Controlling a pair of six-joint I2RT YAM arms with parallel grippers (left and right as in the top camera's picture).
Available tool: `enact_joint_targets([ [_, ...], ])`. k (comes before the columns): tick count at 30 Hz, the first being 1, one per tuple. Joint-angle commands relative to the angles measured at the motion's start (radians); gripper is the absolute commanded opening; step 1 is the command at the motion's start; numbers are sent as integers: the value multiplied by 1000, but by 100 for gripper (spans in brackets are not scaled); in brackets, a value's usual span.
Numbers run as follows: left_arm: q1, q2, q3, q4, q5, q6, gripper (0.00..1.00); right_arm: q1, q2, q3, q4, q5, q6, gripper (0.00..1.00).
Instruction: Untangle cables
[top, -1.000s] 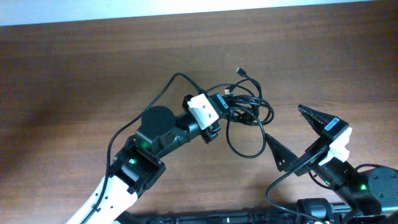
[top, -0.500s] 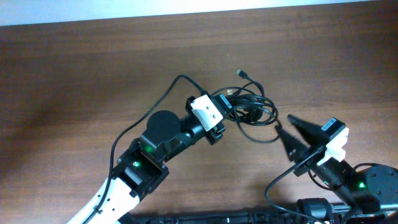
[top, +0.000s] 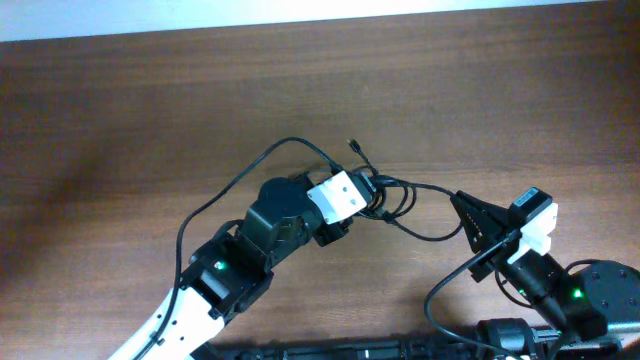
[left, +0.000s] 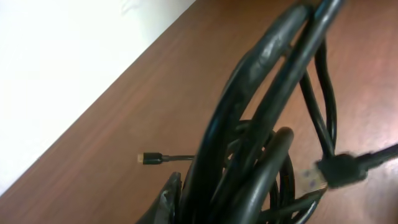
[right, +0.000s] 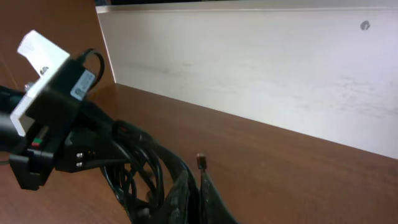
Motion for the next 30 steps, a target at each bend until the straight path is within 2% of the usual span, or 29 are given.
enact_joint_targets([
  [1,6,-21,8,-31,-98,40,0,-6,-4,8,-11,105,1,4],
  [5,6,-21,8,-43,-218,114,0,-6,-4,8,-36,138,0,4],
  [6,6,-21,8,-25,-216,123,0,-6,-4,8,-36,135,0,14],
  [7,6,-21,8,-2,-206,123,0,-6,-4,8,-36,134,0,36],
  [8,6,-21,8,21,-178,123,0,-6,-4,8,-37,122,0,50],
  [9,6,-21,8,66,-42,123,0,-6,-4,8,-31,81,-1,73],
  [12,6,-21,8,174,282,123,0,-6,-4,8,-12,-133,-138,99],
  [14,6,-21,8,239,383,123,0,-6,-4,8,-7,-227,-191,99],
  [21,5,-21,8,342,674,122,0,-6,-4,8,5,-230,-190,99],
  [23,5,-21,8,359,720,122,0,-6,-4,8,13,-230,-190,76],
  [24,5,-21,8,362,719,123,1,-6,-4,7,13,-230,-190,46],
  [25,5,-20,8,365,719,122,2,-6,-4,8,14,-229,-190,31],
  [26,5,-19,8,367,705,123,1,-6,-4,8,14,-223,-190,29],
  [28,5,-19,8,354,552,122,0,-6,-4,7,13,-199,-190,29],
  [29,5,-19,8,350,412,84,0,-6,-4,7,13,-200,-190,50],
  [30,5,-20,8,351,289,18,0,-6,-4,8,12,-200,-190,65],
])
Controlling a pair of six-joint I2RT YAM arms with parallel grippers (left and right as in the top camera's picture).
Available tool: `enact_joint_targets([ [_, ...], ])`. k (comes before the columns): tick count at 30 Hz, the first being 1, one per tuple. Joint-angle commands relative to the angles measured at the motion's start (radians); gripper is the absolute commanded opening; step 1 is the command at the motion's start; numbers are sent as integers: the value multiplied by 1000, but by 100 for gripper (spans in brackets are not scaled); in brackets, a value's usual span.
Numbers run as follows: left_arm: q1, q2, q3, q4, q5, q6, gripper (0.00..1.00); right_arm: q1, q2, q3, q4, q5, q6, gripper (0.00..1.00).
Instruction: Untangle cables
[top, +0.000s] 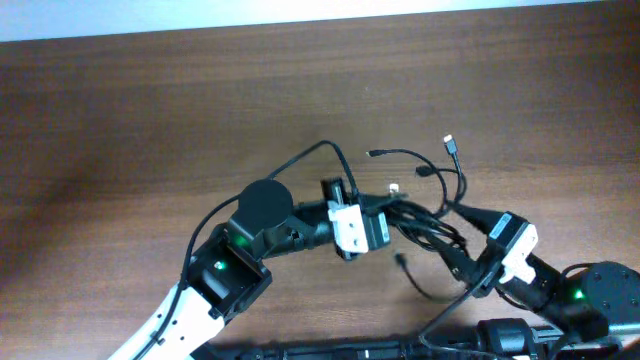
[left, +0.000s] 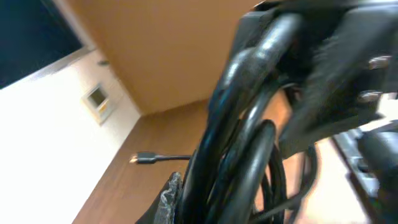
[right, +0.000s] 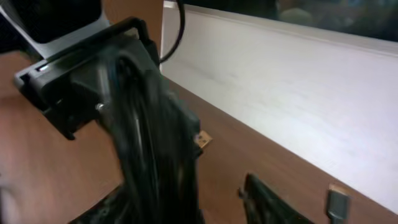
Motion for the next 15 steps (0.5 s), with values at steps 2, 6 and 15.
enact_joint_targets([
  [2,5,-20,11,8,-348,-146,0,-6,-3,7,-3,92,1,75],
  [6,5,-20,11,8,-414,-195,0,-6,-3,7,-68,219,11,59],
  [15,4,-20,11,23,-236,-244,0,-6,-3,7,-73,364,100,51],
])
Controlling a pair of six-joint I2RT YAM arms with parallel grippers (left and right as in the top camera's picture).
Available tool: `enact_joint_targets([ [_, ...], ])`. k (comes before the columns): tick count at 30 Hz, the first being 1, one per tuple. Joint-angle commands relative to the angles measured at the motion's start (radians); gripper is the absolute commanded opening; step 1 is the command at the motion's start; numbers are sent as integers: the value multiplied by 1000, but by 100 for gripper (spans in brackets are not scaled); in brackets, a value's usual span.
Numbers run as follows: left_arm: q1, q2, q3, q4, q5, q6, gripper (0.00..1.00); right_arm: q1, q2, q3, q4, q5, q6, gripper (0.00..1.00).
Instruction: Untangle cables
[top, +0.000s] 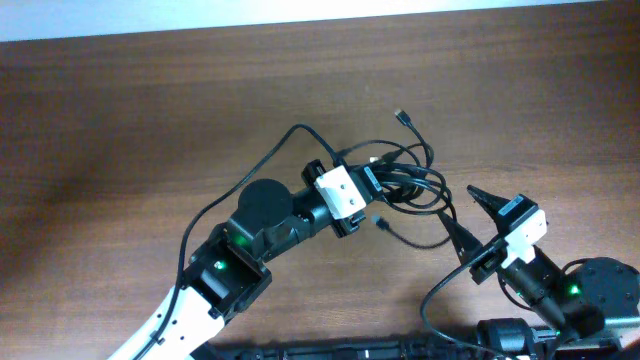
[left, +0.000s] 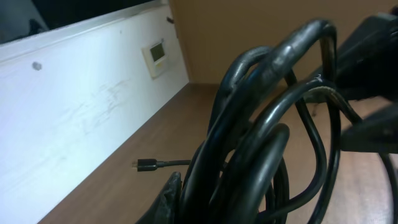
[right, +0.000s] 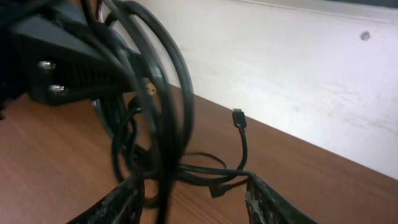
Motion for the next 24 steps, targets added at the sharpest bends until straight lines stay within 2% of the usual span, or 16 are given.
enact_joint_targets([
  [1,2,-20,11,34,69,-37,0,-6,-3,7,-5,142,101,51],
  [6,2,-21,11,79,297,-35,0,-6,-3,7,-16,208,140,51],
  [8,2,-21,11,67,300,-35,0,-6,-3,7,-7,190,153,51],
  [11,3,-19,11,64,209,-35,0,-6,-3,7,-6,169,153,55],
  [13,3,-19,11,60,27,-36,0,-6,-3,7,-12,169,152,61],
  [14,3,-18,11,53,-163,-81,0,-6,-3,7,-15,165,152,71],
  [15,3,-18,11,53,-259,-116,0,-6,-3,7,-20,129,152,86],
  [16,3,-18,11,53,-266,-118,0,-6,-3,7,-19,78,152,100],
  [21,2,-18,11,58,-84,-121,0,-6,-3,7,14,57,153,99],
  [24,2,-18,11,72,99,-121,0,-6,-3,7,15,127,153,99],
])
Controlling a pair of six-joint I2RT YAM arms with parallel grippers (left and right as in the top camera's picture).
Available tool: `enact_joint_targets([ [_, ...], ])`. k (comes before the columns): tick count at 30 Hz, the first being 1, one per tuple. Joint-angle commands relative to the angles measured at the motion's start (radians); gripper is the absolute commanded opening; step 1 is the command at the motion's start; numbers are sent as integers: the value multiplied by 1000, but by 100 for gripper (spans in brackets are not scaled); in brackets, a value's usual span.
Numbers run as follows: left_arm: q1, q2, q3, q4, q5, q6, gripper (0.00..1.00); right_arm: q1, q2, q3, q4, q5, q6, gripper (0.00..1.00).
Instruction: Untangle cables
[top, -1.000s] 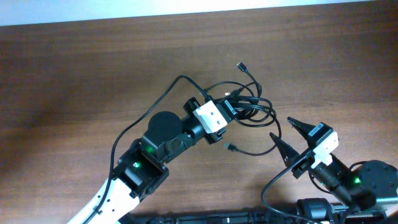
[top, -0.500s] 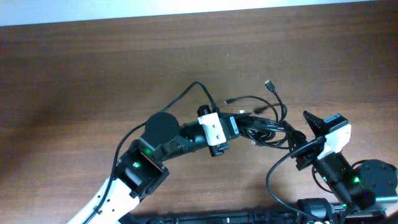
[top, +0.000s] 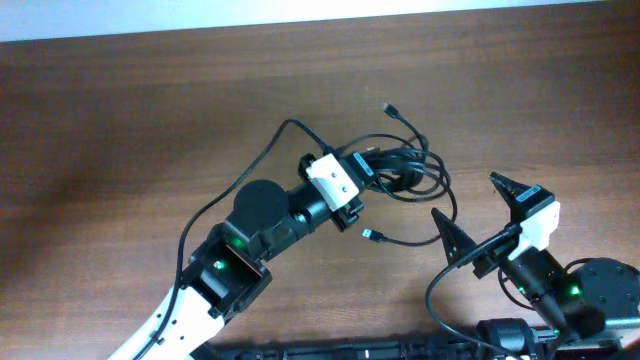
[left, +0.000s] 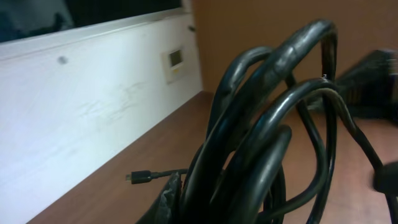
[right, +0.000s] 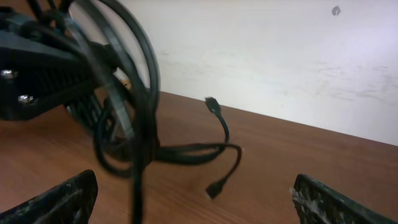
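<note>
A tangled bundle of black cables (top: 400, 172) hangs from my left gripper (top: 372, 172), which is shut on it above mid-table. The left wrist view is filled with its thick loops (left: 267, 143) beside one finger (left: 168, 200). One plug end (top: 388, 106) points to the far side, and another plug end (top: 368, 235) lies on the wood nearer me. To the right of the bundle my right gripper (top: 478, 212) stands wide open and holds nothing. Its fingertips (right: 68, 198) frame the bundle (right: 124, 106), with a loose plug (right: 215, 188) between them.
The brown wooden table (top: 120, 110) runs to a pale wall (right: 280, 62) at the far edge. A thin cable (top: 225, 200) runs from the bundle back along my left arm. Another black lead (top: 440, 290) loops by the right arm's base.
My right gripper has opened much wider and sits a little further right of the bundle. The left gripper, still shut on the bundle, has shifted slightly toward the far side.
At first my left gripper held the bundle mid-table, and my right gripper's fingers were together at a loop's right end. Then both grippers were close together in the tangle, with plug ends flung out. Later the right gripper stood open, apart from the bundle. Now it gapes wide.
</note>
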Motion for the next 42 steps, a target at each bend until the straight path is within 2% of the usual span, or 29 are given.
enact_joint_targets([
  [1,-1,-18,11,19,189,-16,0,-6,-3,7,3,72,6,99],
  [4,-1,-18,11,24,199,-16,0,-6,-3,7,3,95,6,99],
  [6,-2,-18,11,28,272,-16,0,-6,-3,7,3,127,35,99],
  [9,-2,-18,11,42,480,-15,0,-6,-3,7,0,156,66,99],
  [12,-1,-18,11,41,542,3,0,-6,-3,7,-7,182,66,99],
  [13,2,-18,11,24,511,57,0,-6,-3,7,-18,203,66,99],
  [15,2,-18,11,-100,212,194,0,-6,-3,7,-53,283,66,99],
  [16,2,-18,11,-142,43,210,0,-6,-3,7,-68,312,66,99],
  [18,2,-21,11,-165,-115,210,0,-6,-3,7,-101,364,65,99],
  [24,2,-21,11,-161,-121,214,0,-6,-3,7,-103,357,65,99],
  [27,0,-21,11,-141,-119,211,0,-6,-3,7,-93,238,64,99],
  [30,0,-21,11,-80,-115,85,0,-6,-3,7,-88,117,19,99],
  [32,-1,-21,11,-63,-87,3,0,-6,-3,7,-86,76,-17,99],
  [35,-1,-21,11,-62,150,-16,0,-6,-3,7,-74,87,-24,99],
  [38,0,-21,11,-79,414,-11,0,-6,-3,7,-72,240,-5,99],
  [40,5,-21,11,-121,423,93,0,-6,-3,7,-121,462,121,99],
  [41,10,-21,11,-120,405,97,0,-6,-3,7,-150,551,161,99],
  [42,33,-32,11,-123,321,98,0,-6,-3,7,-182,655,215,99],
])
